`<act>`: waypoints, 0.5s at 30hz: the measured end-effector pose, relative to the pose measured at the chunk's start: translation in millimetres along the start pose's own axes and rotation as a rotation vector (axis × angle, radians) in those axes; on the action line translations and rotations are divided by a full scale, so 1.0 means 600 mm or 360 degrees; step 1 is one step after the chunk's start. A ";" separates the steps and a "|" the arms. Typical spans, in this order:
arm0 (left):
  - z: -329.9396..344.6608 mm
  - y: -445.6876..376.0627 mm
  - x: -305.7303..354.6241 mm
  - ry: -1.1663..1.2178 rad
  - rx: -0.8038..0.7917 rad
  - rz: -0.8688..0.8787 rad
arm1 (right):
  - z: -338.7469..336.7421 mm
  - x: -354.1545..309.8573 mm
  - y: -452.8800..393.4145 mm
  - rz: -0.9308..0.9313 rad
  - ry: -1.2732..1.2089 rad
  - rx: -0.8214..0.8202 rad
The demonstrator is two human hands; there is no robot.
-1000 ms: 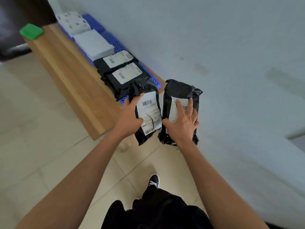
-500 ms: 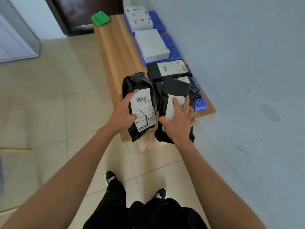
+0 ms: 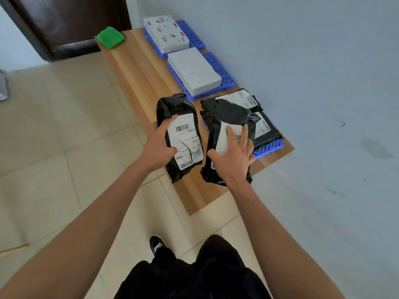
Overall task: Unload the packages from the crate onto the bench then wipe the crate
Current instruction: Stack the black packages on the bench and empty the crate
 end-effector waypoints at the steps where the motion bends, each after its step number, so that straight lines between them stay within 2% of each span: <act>1: -0.001 -0.014 -0.001 0.0004 -0.0025 0.0020 | 0.002 -0.003 -0.001 0.0028 -0.0002 0.0029; 5: 0.010 -0.077 0.004 0.0019 -0.0127 0.0124 | 0.000 0.004 -0.013 0.0134 0.0004 0.0156; 15: 0.050 -0.243 0.059 0.0107 -0.0425 0.0111 | -0.024 0.041 -0.085 0.0430 -0.0060 0.0336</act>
Point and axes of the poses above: each hand's wrist, its own y-axis away from the middle knuckle, its own z-axis out of the palm, x = y × z, the point moved 2 cm from there along -y, towards the middle knuckle, and after that the axes turned 15 degrees about -y, right-handed, at the moved point
